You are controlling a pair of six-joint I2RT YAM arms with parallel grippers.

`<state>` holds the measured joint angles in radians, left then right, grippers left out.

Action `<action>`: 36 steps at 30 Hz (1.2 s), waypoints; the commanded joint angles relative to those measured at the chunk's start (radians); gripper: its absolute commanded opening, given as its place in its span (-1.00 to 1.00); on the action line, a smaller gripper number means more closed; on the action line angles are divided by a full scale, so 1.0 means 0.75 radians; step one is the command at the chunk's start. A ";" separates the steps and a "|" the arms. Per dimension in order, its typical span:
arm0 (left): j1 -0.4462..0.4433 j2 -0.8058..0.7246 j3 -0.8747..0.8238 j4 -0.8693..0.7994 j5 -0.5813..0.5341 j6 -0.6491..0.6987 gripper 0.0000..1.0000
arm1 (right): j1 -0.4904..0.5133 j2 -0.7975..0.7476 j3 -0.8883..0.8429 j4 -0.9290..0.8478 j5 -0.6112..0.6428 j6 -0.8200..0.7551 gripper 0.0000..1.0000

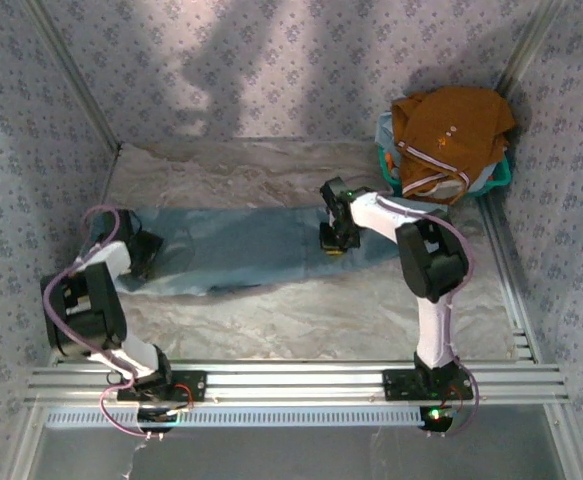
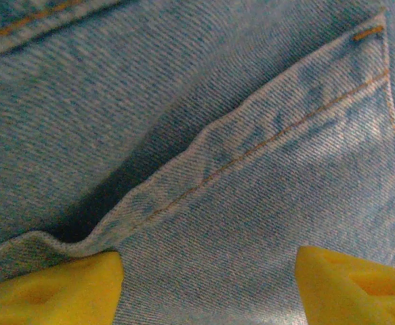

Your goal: Fold and stack the trousers

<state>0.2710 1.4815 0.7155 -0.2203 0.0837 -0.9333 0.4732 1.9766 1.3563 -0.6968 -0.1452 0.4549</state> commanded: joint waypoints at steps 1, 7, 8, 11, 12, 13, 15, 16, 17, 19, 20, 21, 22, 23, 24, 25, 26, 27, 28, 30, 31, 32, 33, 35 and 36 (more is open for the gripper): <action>0.081 -0.113 -0.155 -0.201 -0.041 0.036 0.39 | 0.022 -0.098 -0.169 -0.086 -0.107 0.040 -0.73; 0.193 -0.254 -0.182 -0.241 -0.014 0.095 0.39 | -0.028 -0.320 -0.080 -0.246 -0.103 -0.008 -0.23; 0.193 -0.250 -0.174 -0.234 -0.009 0.087 0.39 | -0.056 -0.358 -0.059 -0.269 -0.086 -0.017 -0.18; 0.189 -0.221 -0.145 -0.213 0.045 0.078 0.40 | -0.202 -0.487 -0.052 -0.345 -0.036 -0.029 -0.03; 0.182 -0.218 -0.141 -0.205 0.054 0.070 0.40 | -0.273 -0.531 -0.081 -0.365 -0.036 -0.021 0.01; 0.172 -0.219 -0.146 -0.191 0.062 0.063 0.40 | -0.351 -0.575 -0.120 -0.374 -0.046 -0.009 0.04; 0.146 -0.229 -0.153 -0.169 0.064 0.047 0.40 | -0.516 -0.654 -0.204 -0.386 -0.074 0.031 0.11; 0.129 -0.233 -0.158 -0.157 0.063 0.042 0.40 | -0.611 -0.695 -0.287 -0.381 -0.098 0.038 0.14; 0.114 -0.235 -0.158 -0.151 0.059 0.034 0.40 | -0.685 -0.729 -0.331 -0.376 -0.108 0.044 0.18; 0.070 -0.230 -0.158 -0.134 0.059 0.020 0.40 | -0.833 -0.803 -0.428 -0.343 -0.100 0.057 0.23; 0.052 -0.224 -0.158 -0.127 0.057 0.014 0.40 | -0.870 -0.828 -0.461 -0.334 -0.072 0.067 0.26; 0.035 -0.217 -0.156 -0.118 0.060 0.008 0.41 | -0.904 -0.858 -0.504 -0.322 -0.037 0.081 0.33; 0.024 -0.208 -0.156 -0.110 0.062 0.005 0.41 | -0.931 -0.884 -0.544 -0.316 -0.003 0.120 0.38; 0.017 -0.202 -0.153 -0.104 0.062 0.001 0.41 | -0.953 -0.893 -0.575 -0.308 0.011 0.152 0.42; 0.011 -0.193 -0.152 -0.096 0.067 -0.002 0.41 | -0.986 -0.896 -0.606 -0.282 0.007 0.153 0.43; 0.010 -0.186 -0.151 -0.087 0.074 -0.003 0.41 | -1.013 -0.887 -0.630 -0.247 0.009 0.154 0.43; 0.009 -0.179 -0.148 -0.083 0.079 -0.003 0.41 | -1.032 -0.871 -0.644 -0.217 -0.001 0.157 0.43; 0.007 -0.171 -0.145 -0.079 0.084 0.002 0.41 | -1.052 -0.842 -0.651 -0.176 -0.038 0.153 0.42; 0.010 -0.164 -0.137 -0.080 0.087 0.007 0.41 | -1.059 -0.800 -0.647 -0.152 -0.054 0.147 0.40; 0.010 -0.155 -0.121 -0.086 0.091 0.017 0.41 | -1.055 -0.726 -0.639 -0.095 -0.092 0.149 0.28; 0.009 -0.154 -0.114 -0.091 0.092 0.017 0.41 | -1.045 -0.683 -0.620 -0.090 -0.095 0.150 0.23; 0.010 -0.156 -0.111 -0.093 0.094 0.019 0.41 | -1.041 -0.654 -0.604 -0.085 -0.088 0.146 0.16; 0.009 -0.161 -0.111 -0.093 0.090 0.020 0.41 | -1.042 -0.628 -0.590 -0.073 -0.074 0.144 0.03; 0.012 -0.165 -0.111 -0.095 0.077 0.017 0.41 | -1.055 -0.587 -0.562 -0.033 -0.068 0.153 -0.31; 0.012 -0.165 -0.112 -0.093 0.072 0.014 0.41 | -1.061 -0.570 -0.541 -0.032 -0.065 0.160 -0.55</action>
<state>0.2913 1.3445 0.6186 -0.2886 0.1059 -0.9112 -0.3122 1.5253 0.8948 -0.7620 -0.1940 0.5632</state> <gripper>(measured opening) 0.706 0.322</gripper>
